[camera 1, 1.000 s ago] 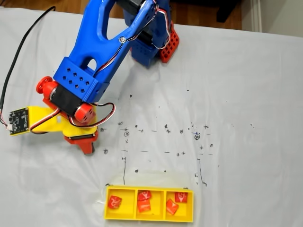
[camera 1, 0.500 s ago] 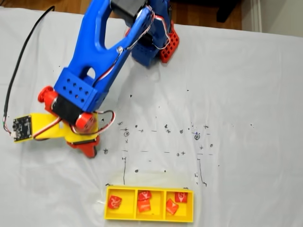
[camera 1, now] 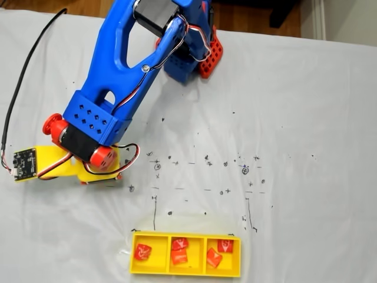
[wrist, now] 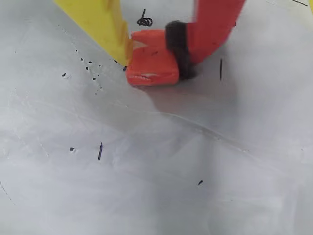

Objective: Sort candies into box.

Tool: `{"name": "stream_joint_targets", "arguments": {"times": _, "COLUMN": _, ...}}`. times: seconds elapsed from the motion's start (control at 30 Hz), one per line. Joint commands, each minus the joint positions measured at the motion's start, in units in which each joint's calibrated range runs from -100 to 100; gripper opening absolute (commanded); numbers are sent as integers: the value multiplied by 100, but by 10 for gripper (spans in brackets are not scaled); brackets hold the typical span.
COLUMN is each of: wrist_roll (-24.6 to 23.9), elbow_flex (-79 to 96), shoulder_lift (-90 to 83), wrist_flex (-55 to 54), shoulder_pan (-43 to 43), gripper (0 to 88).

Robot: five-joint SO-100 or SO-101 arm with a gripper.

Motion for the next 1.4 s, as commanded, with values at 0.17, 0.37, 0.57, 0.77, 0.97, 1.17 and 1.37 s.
{"name": "stream_joint_targets", "arguments": {"times": 0.17, "wrist_roll": -93, "elbow_flex": -162, "shoulder_lift": -693, "wrist_flex": 63, "shoulder_pan": -71, "gripper": 2}}
{"name": "stream_joint_targets", "arguments": {"times": 0.37, "wrist_roll": -361, "elbow_flex": -608, "shoulder_lift": -1151, "wrist_flex": 71, "shoulder_pan": -397, "gripper": 2}}
{"name": "stream_joint_targets", "arguments": {"times": 0.57, "wrist_roll": -855, "elbow_flex": -1000, "shoulder_lift": -1694, "wrist_flex": -44, "shoulder_pan": -822, "gripper": 2}}
{"name": "stream_joint_targets", "arguments": {"times": 0.77, "wrist_roll": -1426, "elbow_flex": -1819, "shoulder_lift": -1541, "wrist_flex": 96, "shoulder_pan": -1257, "gripper": 2}}
{"name": "stream_joint_targets", "arguments": {"times": 0.97, "wrist_roll": -1670, "elbow_flex": -2056, "shoulder_lift": -1295, "wrist_flex": 22, "shoulder_pan": -1592, "gripper": 2}}
{"name": "stream_joint_targets", "arguments": {"times": 1.17, "wrist_roll": -1832, "elbow_flex": -2120, "shoulder_lift": -964, "wrist_flex": -126, "shoulder_pan": -1819, "gripper": 2}}
{"name": "stream_joint_targets", "arguments": {"times": 1.37, "wrist_roll": -1875, "elbow_flex": -2575, "shoulder_lift": -506, "wrist_flex": -3, "shoulder_pan": -1855, "gripper": 2}}
